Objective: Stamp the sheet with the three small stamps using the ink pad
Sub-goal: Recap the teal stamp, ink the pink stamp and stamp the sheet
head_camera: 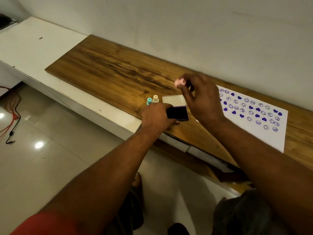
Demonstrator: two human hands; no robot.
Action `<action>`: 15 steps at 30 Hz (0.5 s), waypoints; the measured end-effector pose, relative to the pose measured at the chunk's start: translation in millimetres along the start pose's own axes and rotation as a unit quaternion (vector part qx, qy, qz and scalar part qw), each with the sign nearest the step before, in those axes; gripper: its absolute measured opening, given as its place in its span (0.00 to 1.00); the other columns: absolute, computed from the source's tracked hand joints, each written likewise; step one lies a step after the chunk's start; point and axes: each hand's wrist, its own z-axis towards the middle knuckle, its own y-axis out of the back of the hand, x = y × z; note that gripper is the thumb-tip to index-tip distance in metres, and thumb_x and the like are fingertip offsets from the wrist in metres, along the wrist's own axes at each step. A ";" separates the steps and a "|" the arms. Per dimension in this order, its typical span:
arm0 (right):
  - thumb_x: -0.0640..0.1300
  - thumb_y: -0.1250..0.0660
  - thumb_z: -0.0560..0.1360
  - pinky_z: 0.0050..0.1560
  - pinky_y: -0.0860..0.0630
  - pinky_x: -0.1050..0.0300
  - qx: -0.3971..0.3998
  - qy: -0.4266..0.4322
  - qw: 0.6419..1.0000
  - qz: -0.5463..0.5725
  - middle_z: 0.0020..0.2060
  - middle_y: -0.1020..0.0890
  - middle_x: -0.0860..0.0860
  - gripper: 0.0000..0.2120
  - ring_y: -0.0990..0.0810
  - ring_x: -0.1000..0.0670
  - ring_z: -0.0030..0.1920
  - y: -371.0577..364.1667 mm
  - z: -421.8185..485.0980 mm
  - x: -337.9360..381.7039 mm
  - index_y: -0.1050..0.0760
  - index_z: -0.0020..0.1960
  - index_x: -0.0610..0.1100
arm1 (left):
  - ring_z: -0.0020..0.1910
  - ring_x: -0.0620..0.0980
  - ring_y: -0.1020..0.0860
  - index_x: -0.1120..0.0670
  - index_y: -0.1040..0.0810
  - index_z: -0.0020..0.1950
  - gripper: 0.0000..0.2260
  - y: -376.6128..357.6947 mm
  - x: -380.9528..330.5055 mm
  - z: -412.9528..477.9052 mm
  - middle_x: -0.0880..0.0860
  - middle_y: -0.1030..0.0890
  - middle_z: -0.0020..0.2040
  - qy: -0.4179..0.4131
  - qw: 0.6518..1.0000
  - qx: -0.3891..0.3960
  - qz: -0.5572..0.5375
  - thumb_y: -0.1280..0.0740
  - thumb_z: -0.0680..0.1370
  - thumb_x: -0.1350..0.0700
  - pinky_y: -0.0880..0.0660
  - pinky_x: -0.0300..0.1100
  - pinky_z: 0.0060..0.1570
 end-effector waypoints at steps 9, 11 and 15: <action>0.47 0.33 0.81 0.59 0.25 0.48 0.260 -0.048 0.936 -0.231 0.59 0.17 0.44 0.15 0.20 0.42 0.59 -31.9 -36.5 -18.2 0.22 0.67 0.46 | 0.45 0.47 0.18 0.40 0.18 0.65 0.28 -3.7 -2.2 2.8 0.46 0.14 0.49 0.026 1.000 0.005 0.004 0.23 0.67 0.32 0.35 0.39 0.34; 0.48 0.32 0.81 0.60 0.25 0.48 0.273 -0.052 0.925 -0.258 0.59 0.17 0.43 0.15 0.20 0.42 0.59 -35.0 -36.3 -14.7 0.22 0.67 0.46 | 0.43 0.46 0.20 0.40 0.18 0.65 0.27 -3.6 -2.3 1.2 0.46 0.14 0.48 0.024 1.000 0.008 0.002 0.24 0.68 0.32 0.37 0.38 0.32; 0.46 0.36 0.83 0.63 0.26 0.47 0.248 -0.107 0.946 -0.180 0.61 0.17 0.45 0.14 0.21 0.43 0.61 -32.4 -40.5 -18.8 0.21 0.67 0.47 | 0.49 0.50 0.18 0.40 0.20 0.68 0.28 -4.8 -1.5 0.2 0.48 0.14 0.53 0.025 1.000 0.014 0.001 0.24 0.70 0.34 0.30 0.42 0.39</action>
